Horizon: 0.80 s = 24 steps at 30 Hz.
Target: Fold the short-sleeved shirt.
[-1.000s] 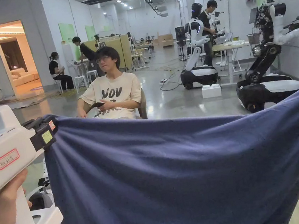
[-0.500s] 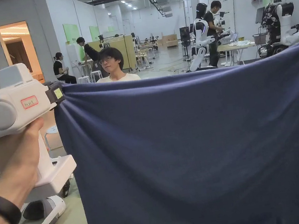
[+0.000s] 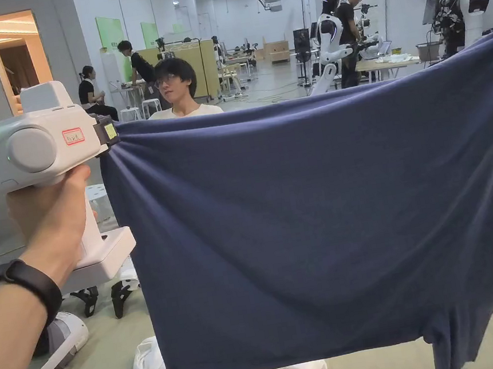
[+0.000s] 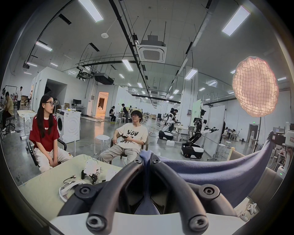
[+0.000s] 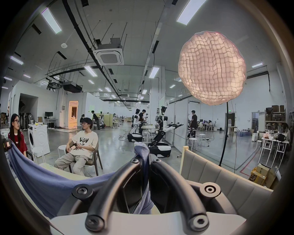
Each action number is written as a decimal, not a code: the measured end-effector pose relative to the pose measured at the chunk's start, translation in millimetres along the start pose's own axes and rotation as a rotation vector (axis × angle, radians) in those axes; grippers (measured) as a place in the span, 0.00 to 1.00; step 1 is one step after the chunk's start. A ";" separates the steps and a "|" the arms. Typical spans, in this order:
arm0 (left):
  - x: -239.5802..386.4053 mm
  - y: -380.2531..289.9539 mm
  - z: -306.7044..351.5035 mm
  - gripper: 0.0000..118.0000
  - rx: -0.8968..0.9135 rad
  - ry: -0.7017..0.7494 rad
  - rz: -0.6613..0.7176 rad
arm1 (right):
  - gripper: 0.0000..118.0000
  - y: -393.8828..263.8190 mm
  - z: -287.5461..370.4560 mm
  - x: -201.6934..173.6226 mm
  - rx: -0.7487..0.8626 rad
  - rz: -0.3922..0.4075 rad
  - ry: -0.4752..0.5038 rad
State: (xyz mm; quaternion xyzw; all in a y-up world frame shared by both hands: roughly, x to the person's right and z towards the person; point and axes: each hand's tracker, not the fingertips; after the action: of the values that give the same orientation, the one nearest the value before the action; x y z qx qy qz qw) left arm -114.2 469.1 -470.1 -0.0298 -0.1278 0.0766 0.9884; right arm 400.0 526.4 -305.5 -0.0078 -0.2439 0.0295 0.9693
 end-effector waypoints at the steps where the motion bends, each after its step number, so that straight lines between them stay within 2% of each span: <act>1: 0.7 -3.3 -1.4 0.00 -0.005 0.000 -0.002 | 0.03 -6.1 -2.1 -0.7 -0.010 0.009 -0.002; 9: -7.6 -74.1 -6.3 0.00 -0.129 0.000 -0.003 | 0.03 -80.2 -18.5 0.1 -0.142 0.014 0.030; 11: -12.8 -97.1 -2.3 0.00 -0.172 0.008 0.012 | 0.03 -101.0 -16.3 2.2 -0.179 -0.002 0.086; 14: -20.2 -125.9 8.0 0.00 -0.218 -0.001 0.005 | 0.03 -126.5 -11.3 4.6 -0.215 0.031 0.087; 24: -46.0 -194.4 78.3 0.00 -0.305 -0.050 0.074 | 0.03 -200.0 67.3 28.9 -0.288 -0.026 0.145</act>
State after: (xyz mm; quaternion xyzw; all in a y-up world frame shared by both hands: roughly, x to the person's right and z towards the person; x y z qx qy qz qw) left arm -150.4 273.1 -390.7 -0.1821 -0.1612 0.0931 0.9655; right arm 404.2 328.5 -226.6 -0.1455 -0.1753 -0.0190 0.9735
